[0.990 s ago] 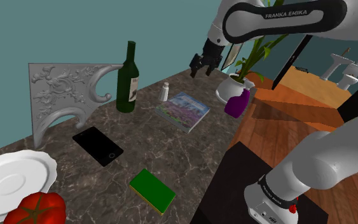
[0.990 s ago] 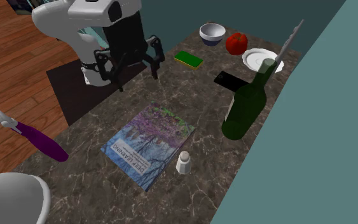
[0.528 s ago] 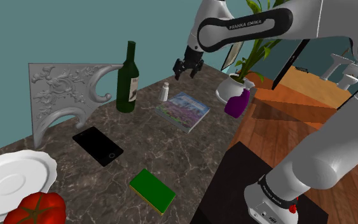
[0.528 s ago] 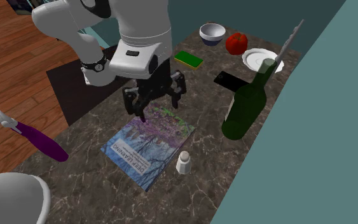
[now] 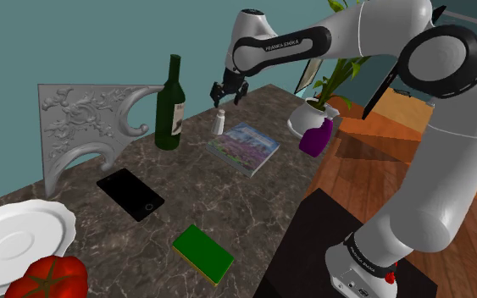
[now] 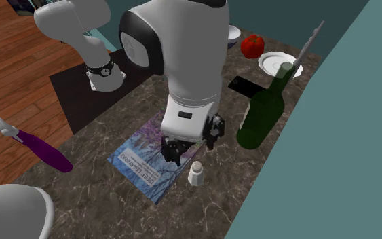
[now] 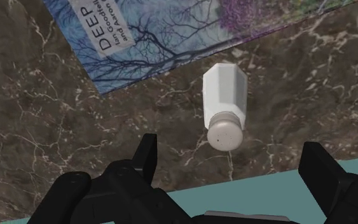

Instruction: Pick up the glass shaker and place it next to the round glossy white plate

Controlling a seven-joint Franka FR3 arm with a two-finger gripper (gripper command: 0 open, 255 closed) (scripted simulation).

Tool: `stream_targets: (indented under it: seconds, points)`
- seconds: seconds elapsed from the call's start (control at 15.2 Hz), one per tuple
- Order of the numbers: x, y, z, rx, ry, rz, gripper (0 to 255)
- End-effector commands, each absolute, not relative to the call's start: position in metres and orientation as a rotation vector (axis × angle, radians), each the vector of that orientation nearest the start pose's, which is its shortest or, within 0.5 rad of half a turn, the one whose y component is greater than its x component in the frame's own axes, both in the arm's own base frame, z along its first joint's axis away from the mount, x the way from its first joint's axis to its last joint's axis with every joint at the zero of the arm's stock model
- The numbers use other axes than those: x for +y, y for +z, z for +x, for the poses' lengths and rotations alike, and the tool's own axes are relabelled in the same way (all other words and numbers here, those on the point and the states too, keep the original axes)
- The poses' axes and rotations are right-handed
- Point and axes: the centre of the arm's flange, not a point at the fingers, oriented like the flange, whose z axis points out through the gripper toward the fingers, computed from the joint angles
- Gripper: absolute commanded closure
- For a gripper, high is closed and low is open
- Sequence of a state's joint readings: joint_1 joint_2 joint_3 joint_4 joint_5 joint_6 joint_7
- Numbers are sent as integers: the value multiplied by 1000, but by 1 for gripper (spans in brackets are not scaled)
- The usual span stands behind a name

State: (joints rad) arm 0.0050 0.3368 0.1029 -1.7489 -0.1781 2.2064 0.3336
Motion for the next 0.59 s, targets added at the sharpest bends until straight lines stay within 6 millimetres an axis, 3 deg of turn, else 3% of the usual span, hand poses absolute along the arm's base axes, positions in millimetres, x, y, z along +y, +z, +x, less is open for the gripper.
stream_targets:
  seconds: [0.0, 0.53]
  points:
    - [62, 377, 675, 224, -233, -3218, 0]
    - [58, 337, 681, 224, -233, -3218, 0]
